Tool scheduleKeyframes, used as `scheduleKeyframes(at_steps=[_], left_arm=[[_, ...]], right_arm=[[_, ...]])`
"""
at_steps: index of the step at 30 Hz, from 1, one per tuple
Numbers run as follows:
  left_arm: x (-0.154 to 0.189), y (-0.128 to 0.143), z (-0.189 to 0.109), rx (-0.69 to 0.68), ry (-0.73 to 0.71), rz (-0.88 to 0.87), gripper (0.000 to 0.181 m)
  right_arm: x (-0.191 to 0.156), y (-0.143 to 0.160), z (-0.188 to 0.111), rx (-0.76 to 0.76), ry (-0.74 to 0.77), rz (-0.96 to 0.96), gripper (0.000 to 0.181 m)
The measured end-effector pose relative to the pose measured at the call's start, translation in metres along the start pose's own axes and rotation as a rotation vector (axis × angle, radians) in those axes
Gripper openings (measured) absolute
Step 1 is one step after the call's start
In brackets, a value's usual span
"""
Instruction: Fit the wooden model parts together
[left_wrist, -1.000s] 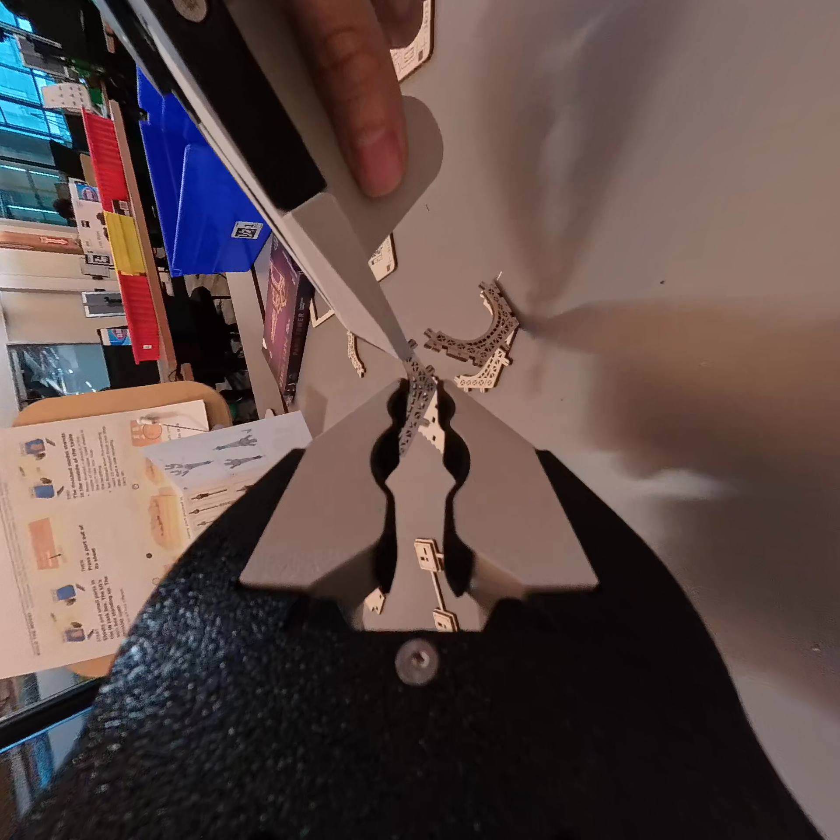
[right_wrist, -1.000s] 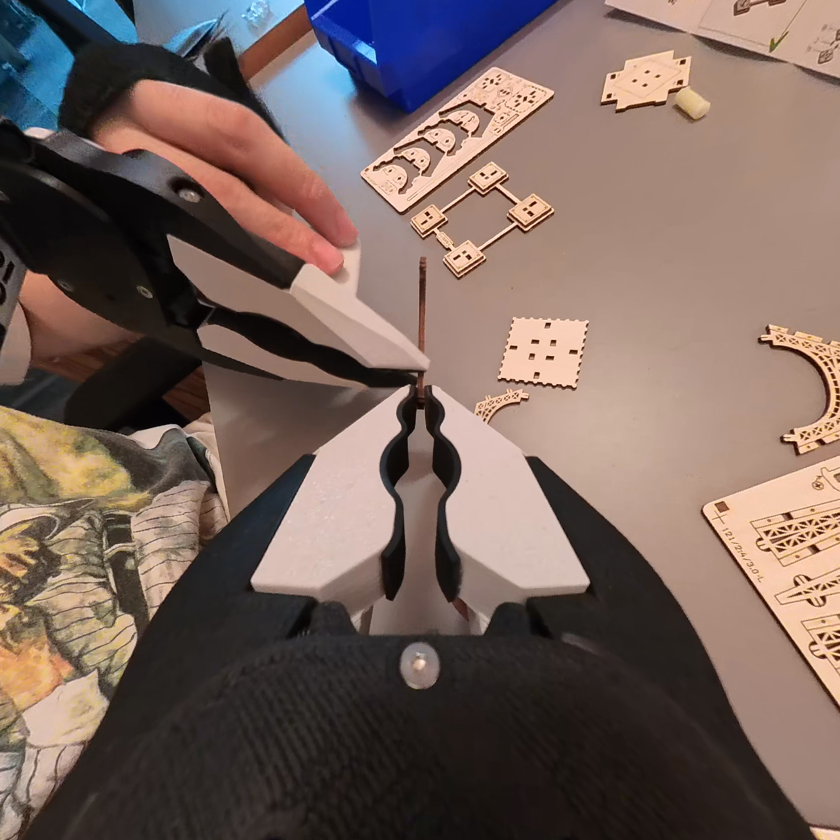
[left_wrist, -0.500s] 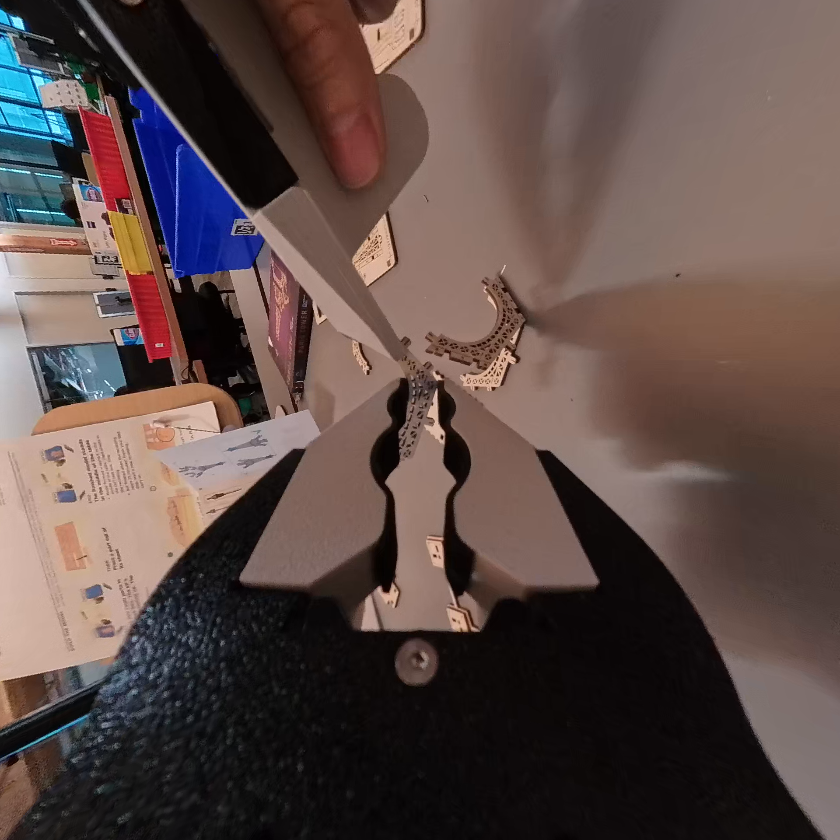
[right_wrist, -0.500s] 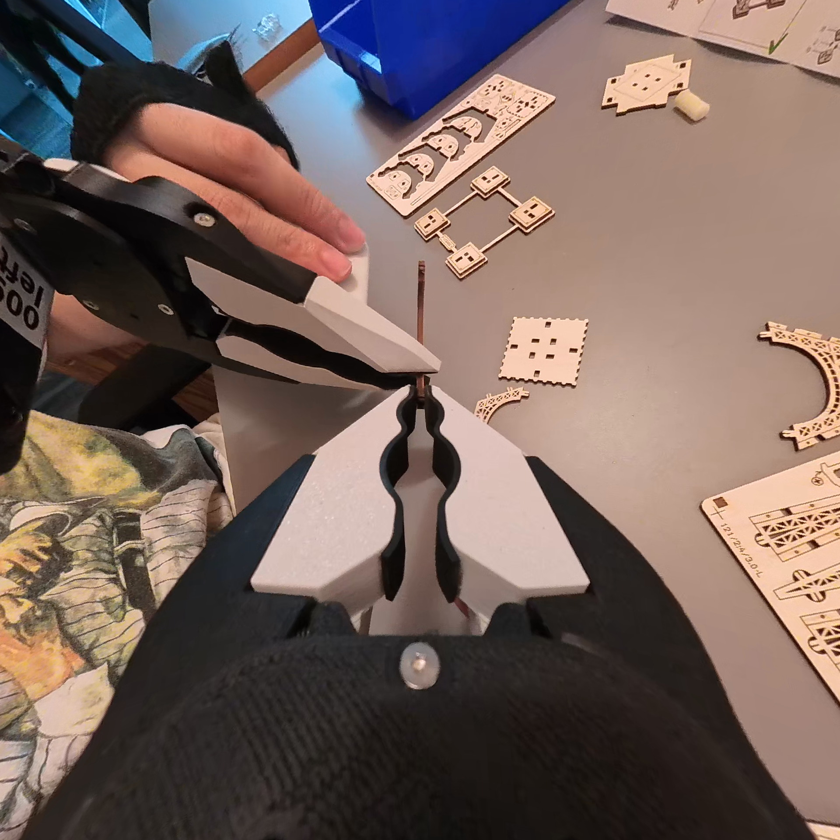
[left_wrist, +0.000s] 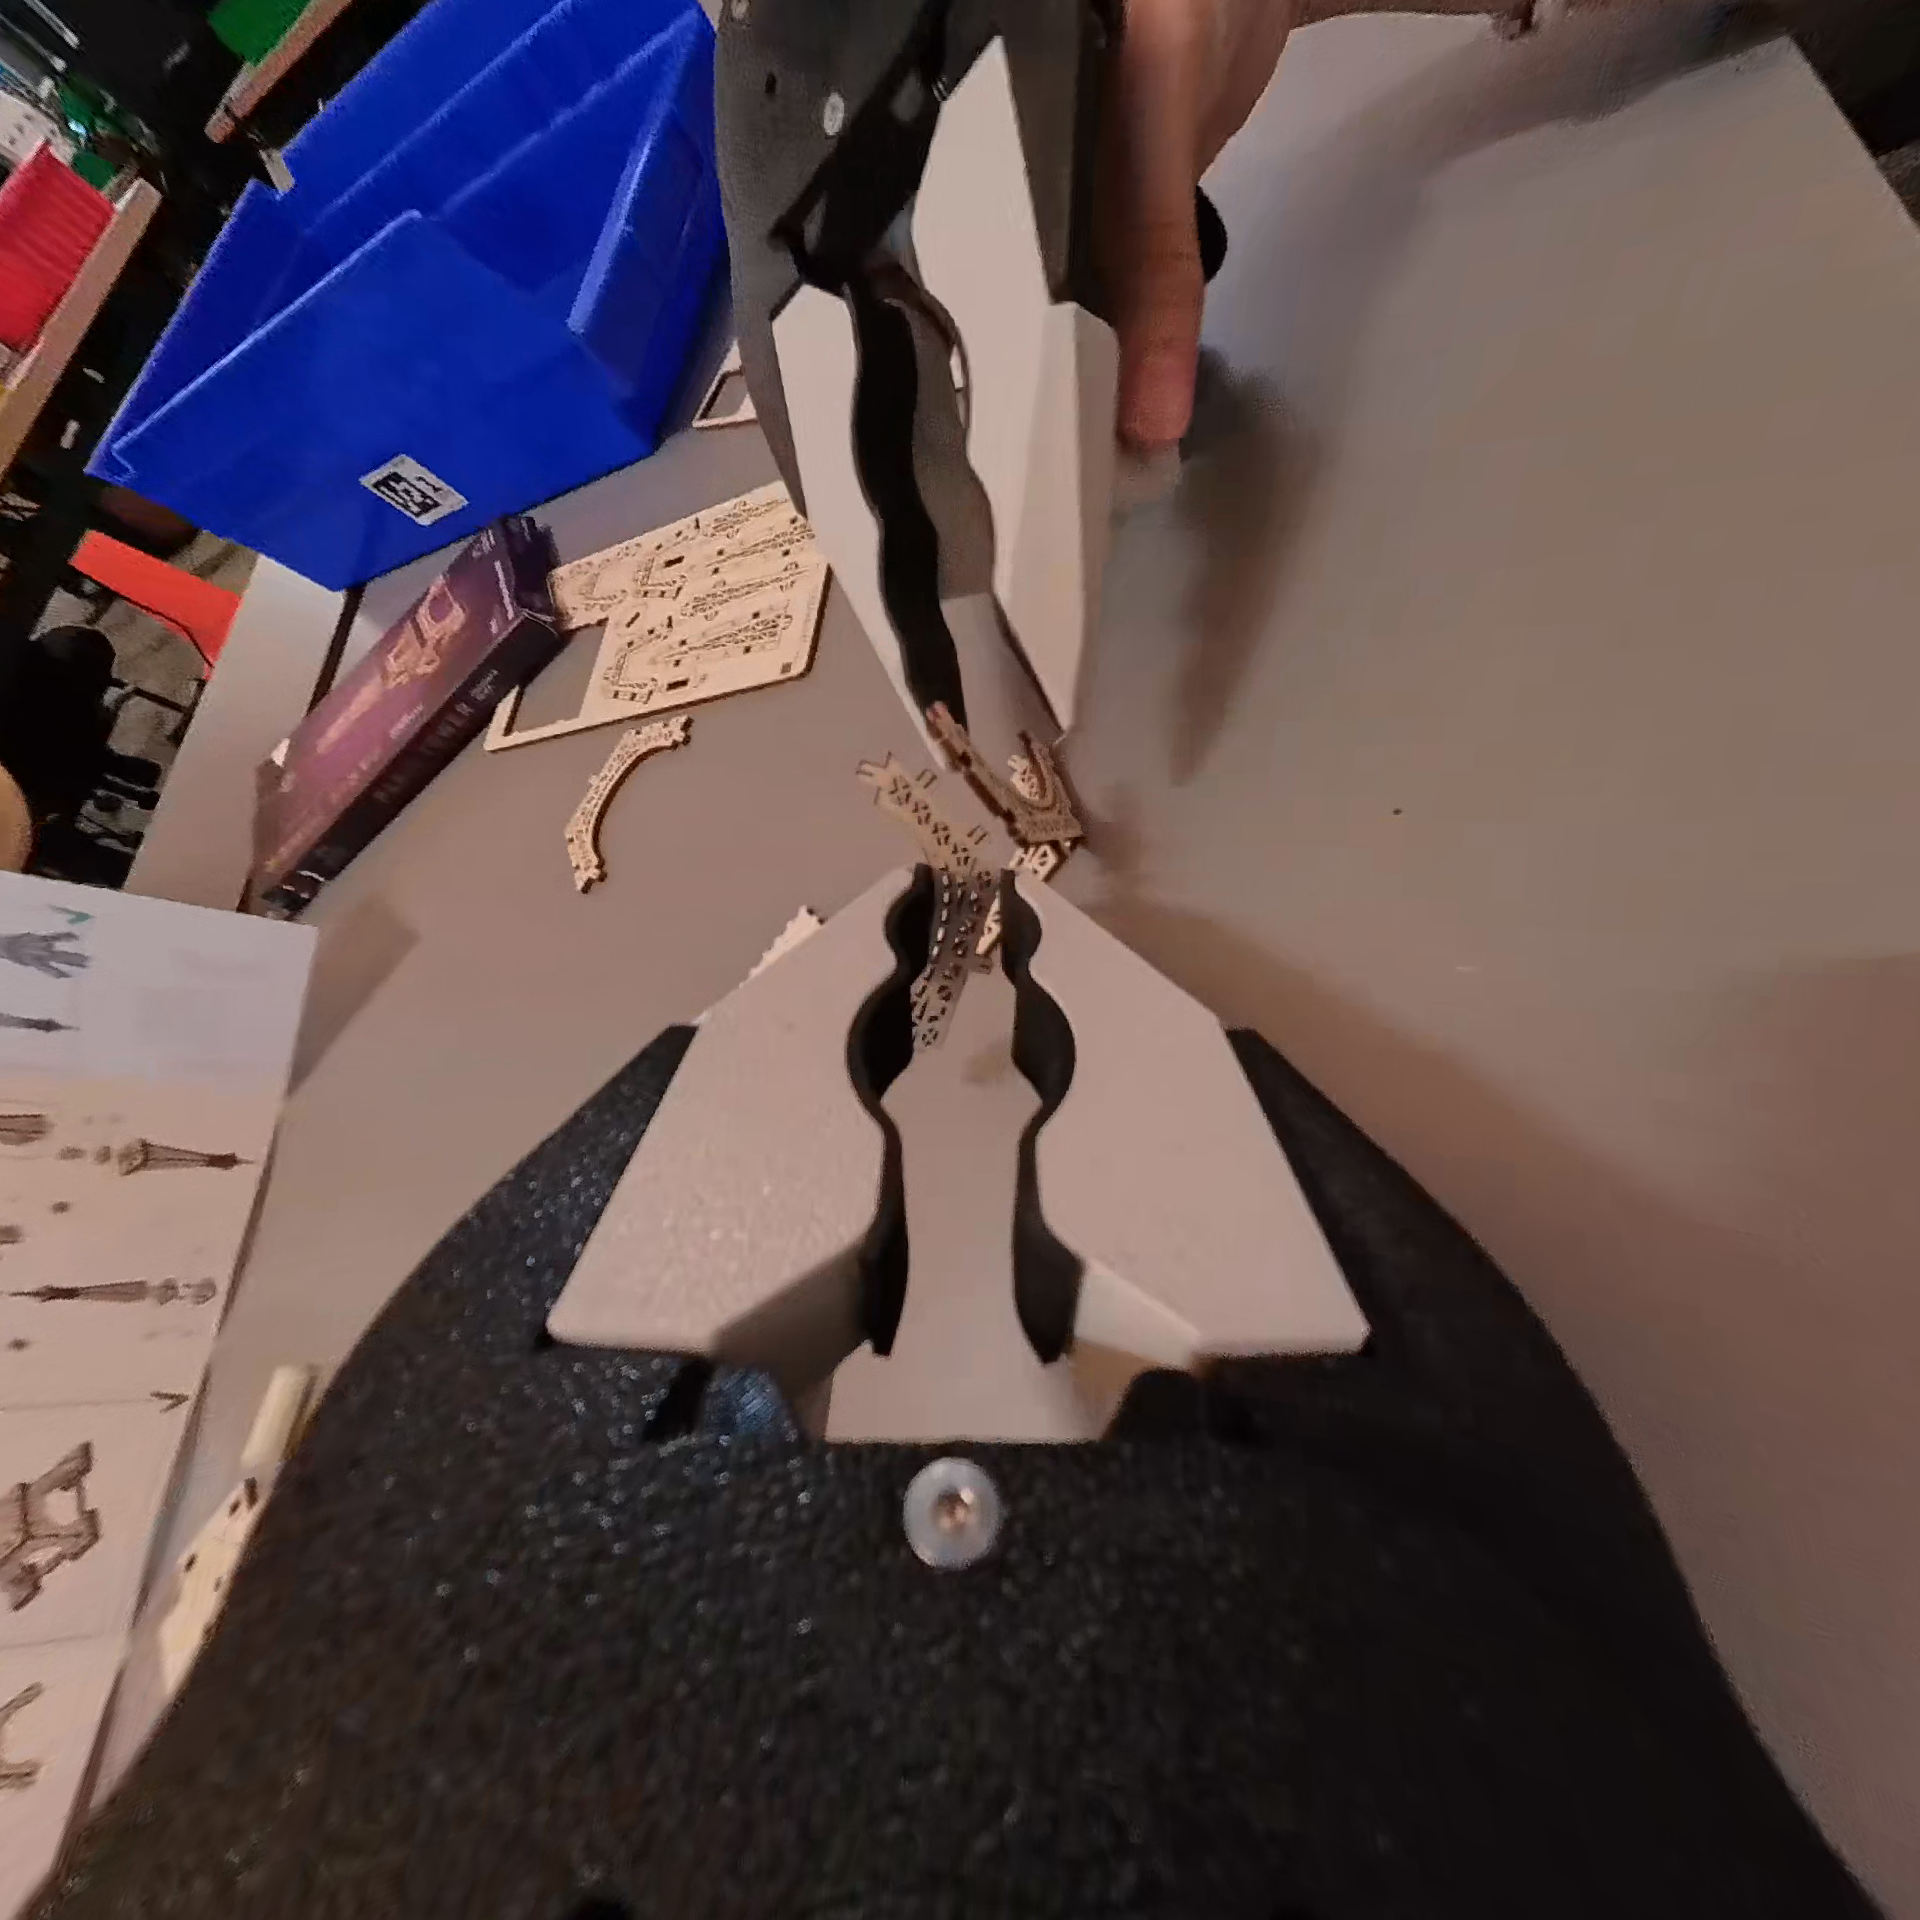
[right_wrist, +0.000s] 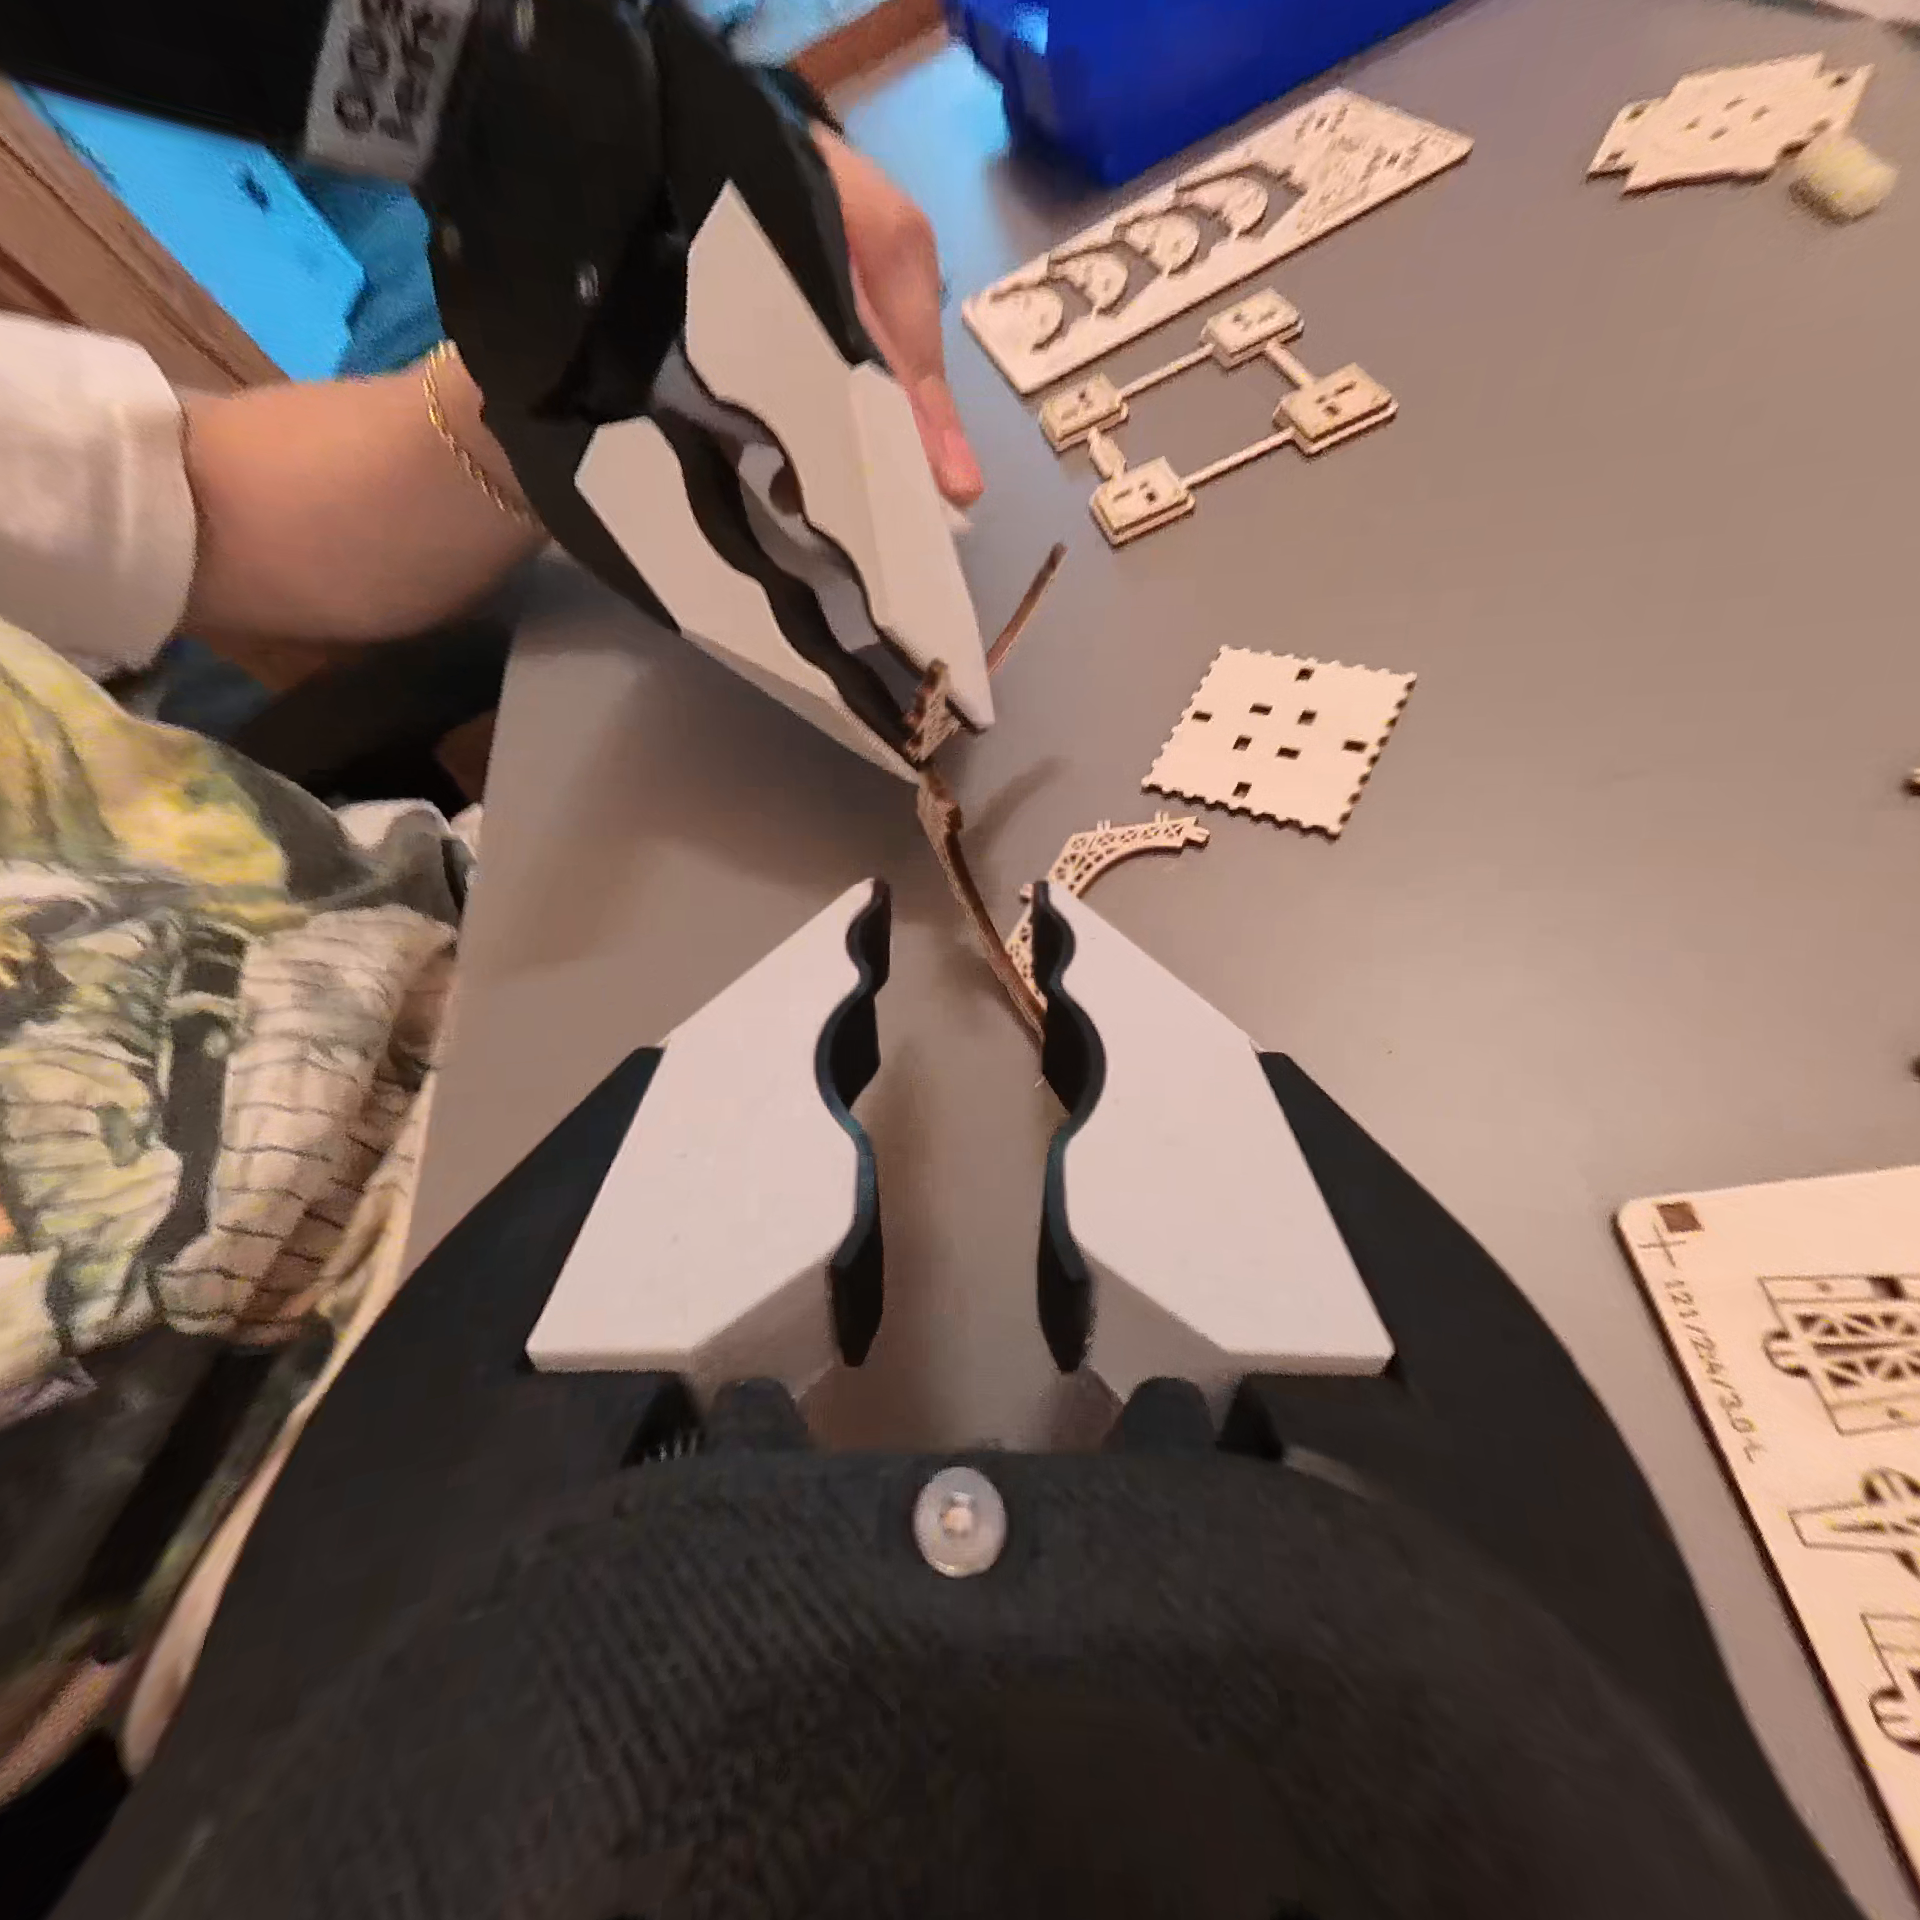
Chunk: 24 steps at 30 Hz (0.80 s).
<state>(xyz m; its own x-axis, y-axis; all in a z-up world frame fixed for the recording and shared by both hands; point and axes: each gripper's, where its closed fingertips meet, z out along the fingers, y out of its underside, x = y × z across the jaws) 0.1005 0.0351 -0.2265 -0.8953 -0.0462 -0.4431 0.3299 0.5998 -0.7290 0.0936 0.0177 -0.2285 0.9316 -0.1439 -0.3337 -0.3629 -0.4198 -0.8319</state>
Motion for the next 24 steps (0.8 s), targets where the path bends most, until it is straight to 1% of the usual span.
scheduleKeyframes(at_steps=[2, 5, 7, 8, 11, 16, 18, 24], left_arm=[[0.001, 0.001, 0.002, 0.025, 0.007, -0.007, 0.010], [0.006, 0.003, 0.005, 0.051, 0.049, -0.019, 0.010], [0.005, 0.004, 0.006, 0.058, 0.054, -0.010, 0.010], [0.004, 0.002, 0.006, 0.070, 0.060, -0.008, 0.010], [0.005, 0.000, 0.006, 0.092, 0.082, 0.003, 0.010], [0.005, 0.000, 0.007, 0.113, 0.118, 0.005, 0.010], [0.007, 0.000, 0.008, 0.113, 0.129, 0.013, 0.010], [0.003, 0.002, 0.009, 0.109, 0.128, 0.017, 0.010]], right_arm=[[0.000, 0.005, 0.005, -0.034, -0.001, -0.018, 0.030], [0.003, 0.003, 0.006, -0.026, 0.004, -0.004, 0.024], [-0.002, -0.001, 0.005, -0.001, -0.041, -0.003, 0.016], [0.000, -0.003, 0.004, 0.014, -0.030, 0.001, 0.014], [-0.001, -0.006, 0.006, 0.020, -0.041, -0.003, 0.011], [-0.001, -0.002, 0.014, -0.029, -0.046, -0.029, 0.010], [-0.003, -0.003, 0.016, -0.029, -0.063, -0.037, 0.004], [-0.001, -0.005, 0.016, -0.028, -0.078, -0.015, 0.003]])
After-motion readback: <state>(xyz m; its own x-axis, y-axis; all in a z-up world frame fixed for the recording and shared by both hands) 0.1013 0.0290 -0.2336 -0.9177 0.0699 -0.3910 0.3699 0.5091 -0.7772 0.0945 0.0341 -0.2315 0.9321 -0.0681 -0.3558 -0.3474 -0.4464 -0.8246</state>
